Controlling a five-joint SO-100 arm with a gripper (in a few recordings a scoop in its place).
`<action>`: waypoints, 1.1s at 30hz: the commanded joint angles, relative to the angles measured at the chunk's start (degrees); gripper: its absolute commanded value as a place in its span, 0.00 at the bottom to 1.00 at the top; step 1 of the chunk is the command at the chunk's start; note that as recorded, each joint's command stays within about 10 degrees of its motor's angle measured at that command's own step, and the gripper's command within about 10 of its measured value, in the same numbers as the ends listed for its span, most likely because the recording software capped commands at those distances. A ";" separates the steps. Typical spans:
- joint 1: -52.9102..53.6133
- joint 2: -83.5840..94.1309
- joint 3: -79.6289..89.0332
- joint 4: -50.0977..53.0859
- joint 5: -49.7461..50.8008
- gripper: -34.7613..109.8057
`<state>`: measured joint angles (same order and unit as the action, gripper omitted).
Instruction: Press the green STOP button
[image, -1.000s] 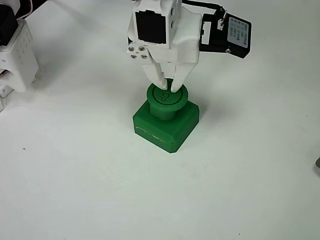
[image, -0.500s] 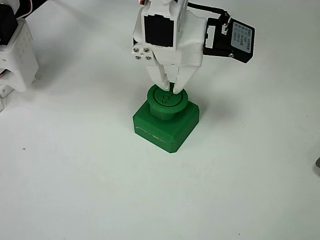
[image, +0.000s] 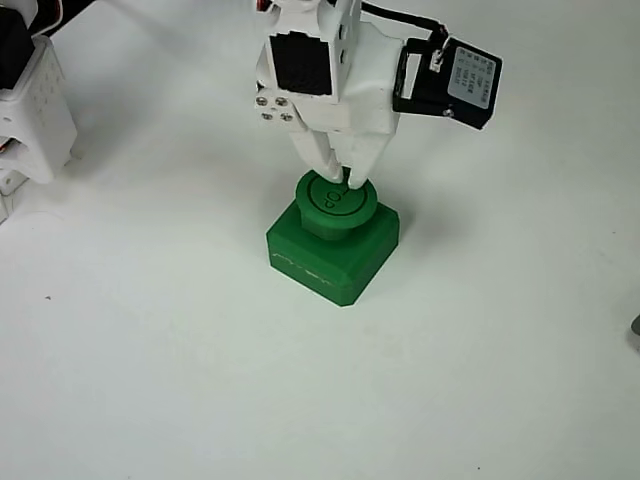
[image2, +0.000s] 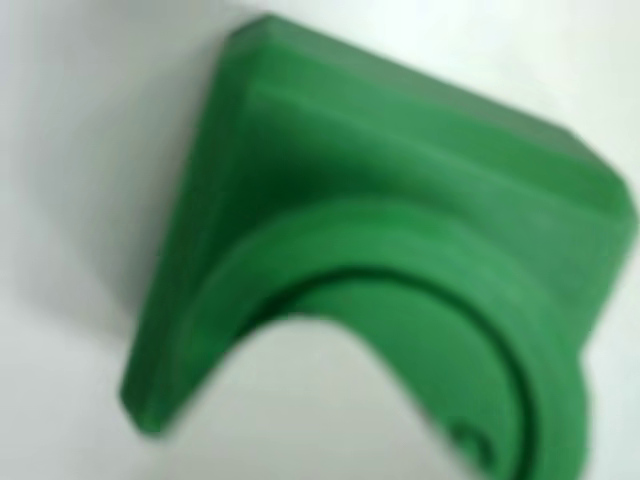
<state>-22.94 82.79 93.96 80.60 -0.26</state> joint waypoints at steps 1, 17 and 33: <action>-0.26 -2.11 3.16 -0.44 -0.62 0.24; 1.85 10.46 3.87 2.29 -1.93 0.24; 1.85 25.40 4.13 5.45 -3.52 0.24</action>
<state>-21.53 100.63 98.88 85.87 -2.72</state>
